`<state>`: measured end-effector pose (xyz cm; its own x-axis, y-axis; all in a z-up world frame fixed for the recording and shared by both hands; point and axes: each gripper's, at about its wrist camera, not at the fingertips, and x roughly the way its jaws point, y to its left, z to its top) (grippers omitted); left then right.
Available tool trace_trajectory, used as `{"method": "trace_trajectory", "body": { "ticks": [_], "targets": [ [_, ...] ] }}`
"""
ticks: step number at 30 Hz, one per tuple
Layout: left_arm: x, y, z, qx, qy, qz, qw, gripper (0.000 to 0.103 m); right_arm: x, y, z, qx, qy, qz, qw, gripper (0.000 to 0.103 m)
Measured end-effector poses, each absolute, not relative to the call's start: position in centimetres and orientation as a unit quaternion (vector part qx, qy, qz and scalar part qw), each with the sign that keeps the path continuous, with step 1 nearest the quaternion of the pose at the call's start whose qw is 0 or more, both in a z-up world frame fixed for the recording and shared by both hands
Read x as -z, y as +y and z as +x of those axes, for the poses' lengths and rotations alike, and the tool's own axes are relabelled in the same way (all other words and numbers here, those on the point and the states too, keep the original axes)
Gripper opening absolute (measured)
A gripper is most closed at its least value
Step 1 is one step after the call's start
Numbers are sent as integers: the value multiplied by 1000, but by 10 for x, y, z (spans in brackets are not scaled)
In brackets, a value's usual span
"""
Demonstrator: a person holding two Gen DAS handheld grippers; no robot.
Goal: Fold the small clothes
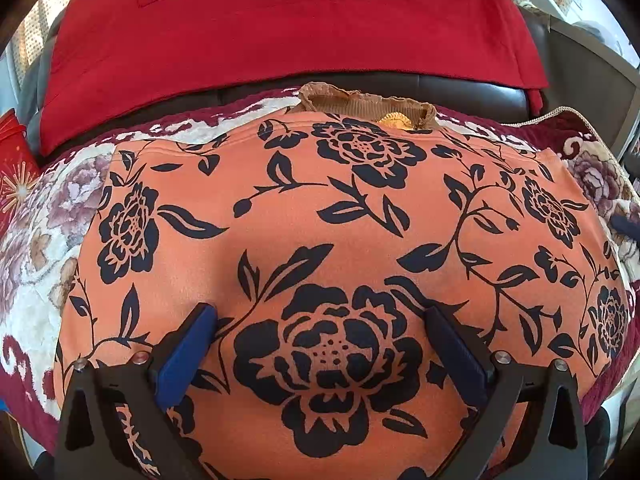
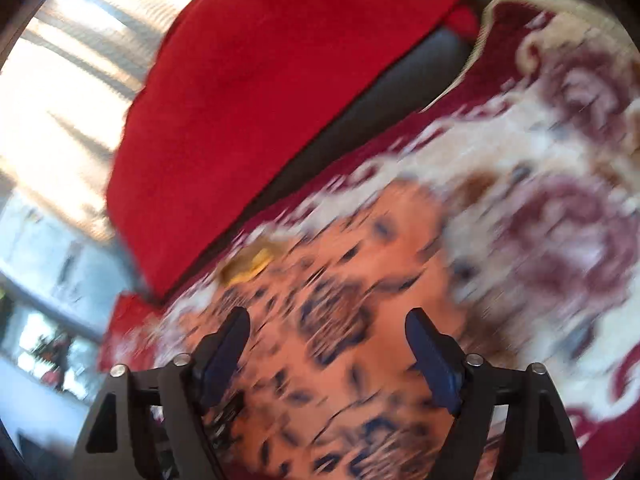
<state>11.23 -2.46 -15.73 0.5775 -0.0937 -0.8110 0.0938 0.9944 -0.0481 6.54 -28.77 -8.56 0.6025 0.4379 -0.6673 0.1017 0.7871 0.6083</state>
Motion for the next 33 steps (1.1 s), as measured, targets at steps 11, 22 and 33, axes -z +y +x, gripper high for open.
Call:
{"method": "trace_trajectory", "body": {
  "ticks": [11,22,33],
  "targets": [
    [148,-14,109,51,475,-19,878,103,91,-288,36,-81,421,326,843,90],
    [120,18,84,22,449,-61,891,103,98,-292,-42,-86,390,414,818,88],
    [119,9,85,18,454,-48,890,103,155,-300,-55,-57,392,490,776,89]
  ]
}}
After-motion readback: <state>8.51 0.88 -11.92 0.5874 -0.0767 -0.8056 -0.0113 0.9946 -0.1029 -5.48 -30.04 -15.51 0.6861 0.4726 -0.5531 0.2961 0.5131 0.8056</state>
